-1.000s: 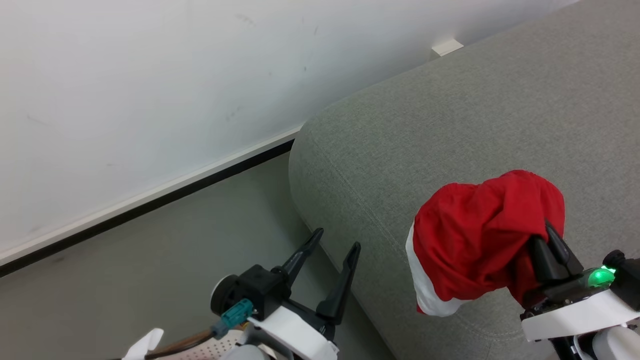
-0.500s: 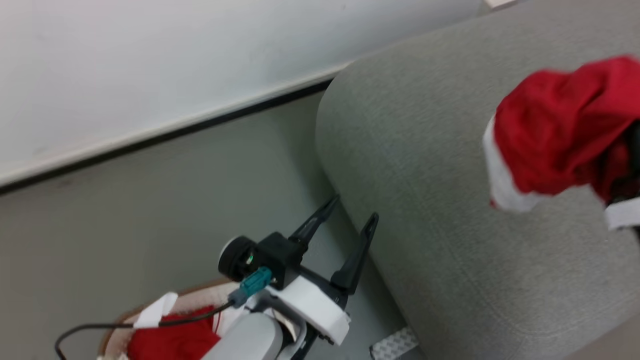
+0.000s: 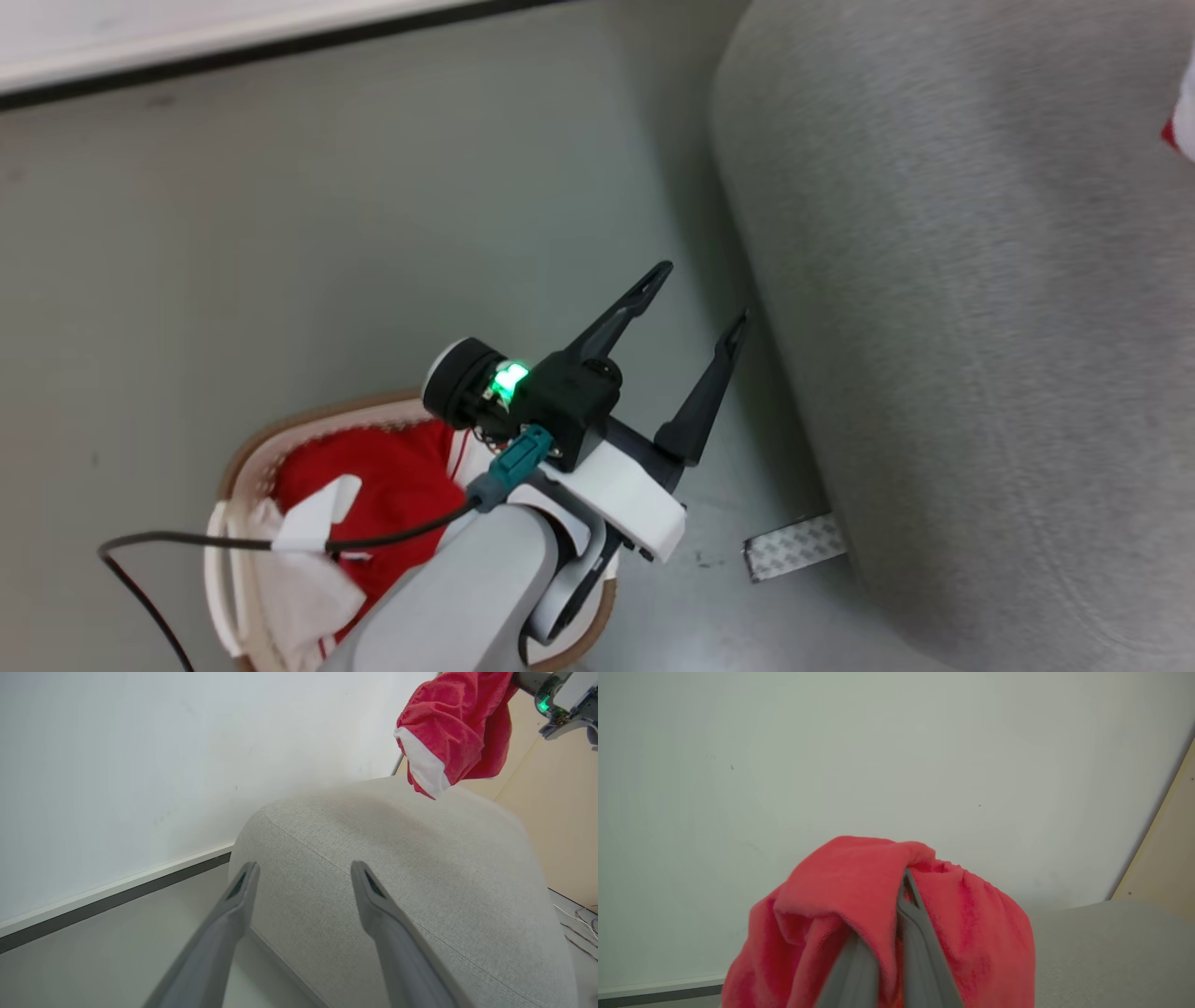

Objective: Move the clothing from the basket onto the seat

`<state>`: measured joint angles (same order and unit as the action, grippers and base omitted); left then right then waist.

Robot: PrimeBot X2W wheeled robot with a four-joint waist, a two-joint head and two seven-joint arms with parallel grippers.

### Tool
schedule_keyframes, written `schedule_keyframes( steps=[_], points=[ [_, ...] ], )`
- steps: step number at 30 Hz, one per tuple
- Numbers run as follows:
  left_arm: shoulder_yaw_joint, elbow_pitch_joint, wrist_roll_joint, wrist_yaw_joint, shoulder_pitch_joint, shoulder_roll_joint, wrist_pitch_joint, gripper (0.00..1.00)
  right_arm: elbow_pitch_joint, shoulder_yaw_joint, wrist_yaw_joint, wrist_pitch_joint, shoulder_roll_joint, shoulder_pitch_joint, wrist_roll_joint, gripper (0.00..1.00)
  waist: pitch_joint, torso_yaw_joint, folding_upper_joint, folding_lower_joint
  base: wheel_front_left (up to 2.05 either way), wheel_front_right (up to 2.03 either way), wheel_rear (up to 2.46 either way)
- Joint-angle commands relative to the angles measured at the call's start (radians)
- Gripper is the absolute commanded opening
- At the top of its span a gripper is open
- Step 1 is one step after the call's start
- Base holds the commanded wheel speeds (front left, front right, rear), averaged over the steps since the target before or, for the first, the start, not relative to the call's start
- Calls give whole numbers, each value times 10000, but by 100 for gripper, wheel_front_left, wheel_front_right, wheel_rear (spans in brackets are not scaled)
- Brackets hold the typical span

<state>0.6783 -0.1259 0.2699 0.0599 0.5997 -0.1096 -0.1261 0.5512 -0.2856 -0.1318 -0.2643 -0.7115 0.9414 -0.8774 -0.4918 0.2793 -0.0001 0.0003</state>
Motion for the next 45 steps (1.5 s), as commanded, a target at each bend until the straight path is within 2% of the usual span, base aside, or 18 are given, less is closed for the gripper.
schedule_keyframes(
  steps=[1, 6, 11, 12, 13, 15, 16, 21, 28, 33, 40, 45],
  points=[
    [2, 10, -124, 48, 176, -7, -31, 100, 312, -127, 21, 2, -134, 192, -135, 0, -776, -741, 1, -3, 0, 0, 0],
    [59, 13, -271, 188, 445, 66, -66, 100, 1743, -1158, 23, 152, -556, 556, -308, 0, -1303, -1162, 1, -3, 0, 0, 0],
    [68, -88, -317, 267, 581, 83, -167, 100, 2975, -2476, 23, 1349, -672, 719, -647, 0, -1559, -1370, 1, -3, 0, 0, 0],
    [68, -116, -307, 270, 599, 94, -201, 100, 3091, -2695, 23, 1509, -683, 735, -753, 3, -1565, -1388, 1, -3, 0, 0, 0],
    [68, -146, -294, 289, 612, 104, -246, 100, 3204, -2868, 22, 1622, -703, 767, -863, 12, -1557, -1399, 1, -3, 0, 0, 0],
    [57, -221, -230, 286, 602, 109, -314, 100, 3342, -3241, 22, 1748, -705, 789, -989, 44, -1467, -1389, 1, -3, 0, 0, 0],
    [40, -269, -192, 301, 571, 106, -362, 100, 3378, -3408, 22, 1736, -691, 813, -1062, 100, -1390, -1364, 1, -3, 0, 0, 0],
    [-106, -580, 57, 291, 234, -50, -642, 100, 3327, -4350, 23, 1584, -650, 632, -1308, 100, -523, -1164, 1, -3, 0, 0, 0],
    [-738, -787, 764, 393, -771, -538, -1029, 100, 2744, -5694, 22, 1264, -891, 128, -1410, 100, 1631, -825, 1, -3, 0, 0, 0],
    [-1458, -455, 1264, 662, -1672, -1035, -1199, 100, 1915, -5961, 22, 523, -929, -90, -1600, 100, 2956, -686, 1, -3, 0, 0, 0],
    [-2457, 105, 1830, 1188, -2967, -1493, -1310, 100, 505, -5180, 22, 0, -477, -962, -1622, 100, 4295, -796, 1, -3, 0, 0, 0],
    [-3048, 405, 2090, 1435, -3987, -1618, -1391, 100, -930, -3107, 22, -5, 363, -2605, -710, 100, 4838, -956, 1, -3, 0, 0, 0]
  ],
)
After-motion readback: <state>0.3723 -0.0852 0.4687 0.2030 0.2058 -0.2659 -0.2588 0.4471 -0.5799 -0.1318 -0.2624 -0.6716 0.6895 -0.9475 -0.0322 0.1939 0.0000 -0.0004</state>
